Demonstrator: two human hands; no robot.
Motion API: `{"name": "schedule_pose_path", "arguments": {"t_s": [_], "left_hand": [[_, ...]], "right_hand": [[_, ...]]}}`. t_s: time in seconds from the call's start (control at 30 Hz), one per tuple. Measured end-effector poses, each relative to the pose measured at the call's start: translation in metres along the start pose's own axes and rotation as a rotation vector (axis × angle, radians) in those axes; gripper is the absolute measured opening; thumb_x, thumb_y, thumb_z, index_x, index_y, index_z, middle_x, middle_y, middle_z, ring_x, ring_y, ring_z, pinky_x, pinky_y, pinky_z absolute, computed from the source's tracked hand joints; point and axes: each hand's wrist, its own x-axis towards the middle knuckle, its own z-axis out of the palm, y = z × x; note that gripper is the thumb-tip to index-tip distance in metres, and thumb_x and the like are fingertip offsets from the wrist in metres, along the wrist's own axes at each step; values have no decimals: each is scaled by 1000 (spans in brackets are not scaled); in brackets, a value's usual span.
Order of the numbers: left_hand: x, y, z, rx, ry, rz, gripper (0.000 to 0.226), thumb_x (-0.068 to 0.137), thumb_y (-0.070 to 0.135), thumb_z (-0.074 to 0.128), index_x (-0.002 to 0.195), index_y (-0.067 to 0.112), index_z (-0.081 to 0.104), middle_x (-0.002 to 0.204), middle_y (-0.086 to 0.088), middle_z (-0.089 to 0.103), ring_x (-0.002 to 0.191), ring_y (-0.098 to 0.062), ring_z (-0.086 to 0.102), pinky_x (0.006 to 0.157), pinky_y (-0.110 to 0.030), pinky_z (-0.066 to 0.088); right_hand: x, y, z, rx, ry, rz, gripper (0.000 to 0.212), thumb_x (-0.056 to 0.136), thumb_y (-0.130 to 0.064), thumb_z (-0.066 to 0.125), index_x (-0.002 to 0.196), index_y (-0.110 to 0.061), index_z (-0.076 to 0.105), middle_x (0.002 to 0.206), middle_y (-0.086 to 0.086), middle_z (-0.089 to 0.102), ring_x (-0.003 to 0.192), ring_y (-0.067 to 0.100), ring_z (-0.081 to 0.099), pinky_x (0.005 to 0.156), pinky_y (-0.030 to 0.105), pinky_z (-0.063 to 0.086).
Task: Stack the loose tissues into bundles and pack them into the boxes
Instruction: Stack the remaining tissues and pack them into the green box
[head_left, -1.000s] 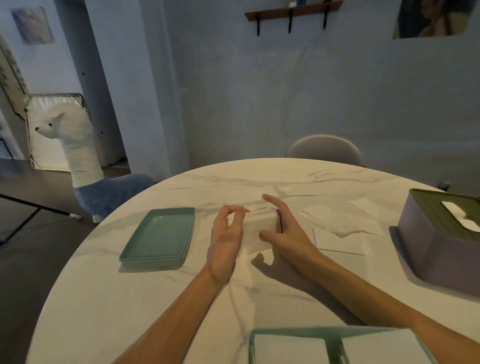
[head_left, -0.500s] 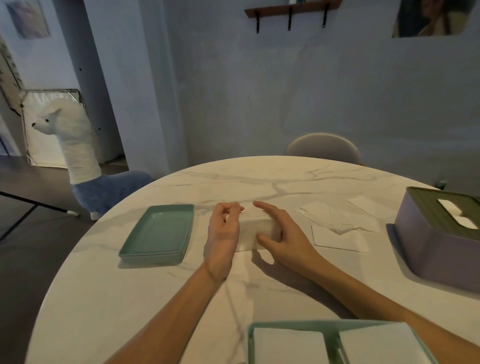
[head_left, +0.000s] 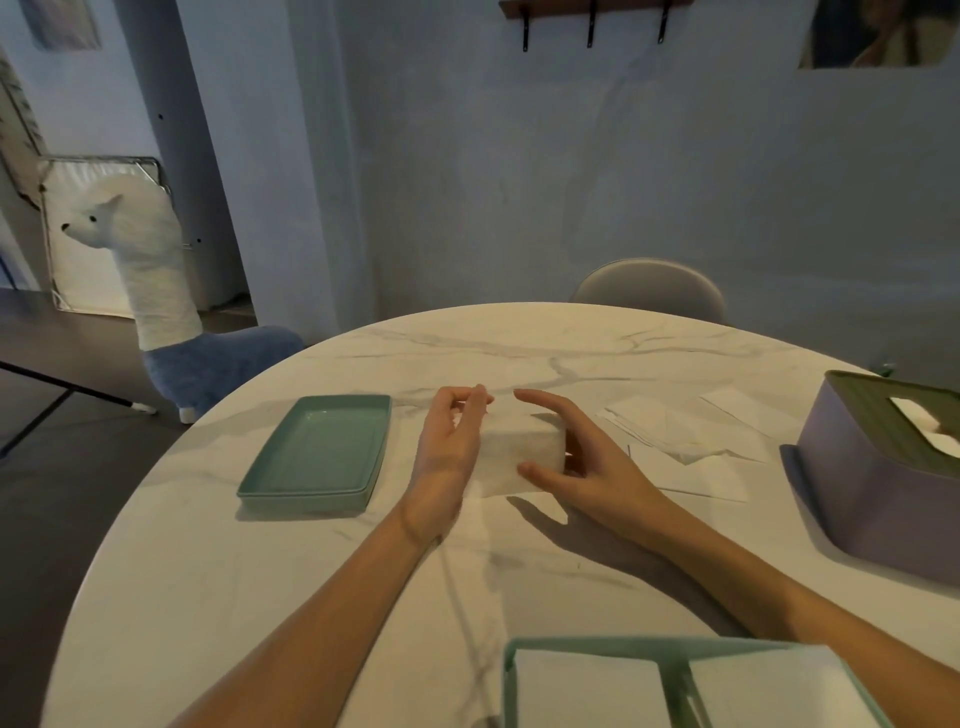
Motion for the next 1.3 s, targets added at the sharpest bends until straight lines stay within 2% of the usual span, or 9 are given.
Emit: {"name": "schedule_pose_path", "arguments": {"t_s": [0.07, 0.17, 0.3, 0.5, 0.77, 0.93, 1.13, 1.23, 1.3], "left_hand": [[-2, 12, -12, 137, -176, 13, 49, 89, 65, 63, 121, 28, 60, 118, 11, 62, 114, -13, 58, 80, -23, 56], [3, 20, -31, 494, -349, 56, 48, 81, 51, 81, 120, 30, 62, 114, 15, 62, 100, -10, 60, 58, -19, 48], [4, 25, -44, 530, -322, 140, 30, 80, 16, 87, 105, 19, 71, 97, 4, 73, 87, -12, 67, 76, -34, 60], [3, 29, -54, 422, -358, 115, 41, 76, 20, 91, 113, 20, 72, 114, 9, 73, 106, -7, 68, 94, -23, 55], [0, 39, -52, 379, -291, 145, 27, 81, 13, 85, 106, 11, 74, 101, 4, 77, 92, -9, 73, 81, -21, 58], [-2, 37, -53, 379, -356, 64, 38, 79, 16, 88, 114, 16, 73, 108, 3, 76, 98, -9, 71, 86, -19, 56], [-13, 47, -44, 509, -371, 42, 39, 74, 32, 87, 105, 11, 76, 96, -5, 78, 91, -22, 73, 86, -40, 58], [-25, 69, -30, 458, -359, 27, 35, 81, 21, 88, 109, 7, 72, 92, -1, 76, 77, -2, 70, 77, -27, 58], [-45, 93, -15, 299, -385, -77, 31, 87, 12, 80, 115, 3, 67, 95, -5, 73, 78, -5, 72, 69, -22, 59]], "right_hand": [[2, 2, -7, -19, -17, -16, 62, 92, -20, 75, 141, -47, 47, 131, -14, 59, 110, 11, 66, 86, 28, 59], [3, 4, -19, -80, -19, -38, 56, 90, -19, 78, 138, -36, 55, 116, -4, 71, 104, 14, 71, 87, 27, 58], [6, 1, -27, -84, 17, -94, 27, 87, -9, 79, 111, -19, 73, 102, -6, 76, 96, 11, 72, 81, 22, 55], [6, 7, -35, -102, -32, -27, 44, 82, -24, 85, 122, -30, 68, 112, -9, 72, 103, 18, 70, 88, 29, 59], [6, 2, -40, -103, 64, -33, 26, 83, -18, 83, 108, -20, 75, 104, -6, 77, 99, 14, 73, 92, 37, 60], [5, 0, -42, -130, 23, 21, 35, 82, -24, 85, 115, -24, 74, 108, -8, 75, 100, 12, 71, 88, 23, 58], [-10, -15, -36, -172, 59, 91, 12, 89, -20, 78, 99, -21, 72, 89, -12, 74, 87, 1, 69, 76, 16, 54], [-24, -49, -43, 17, 21, 167, 26, 94, -22, 71, 119, -16, 69, 113, -2, 75, 103, 17, 72, 88, 30, 60], [-33, -78, -55, 154, 7, 260, 32, 97, -26, 66, 127, -14, 65, 120, 1, 73, 107, 22, 72, 87, 33, 61]]}}
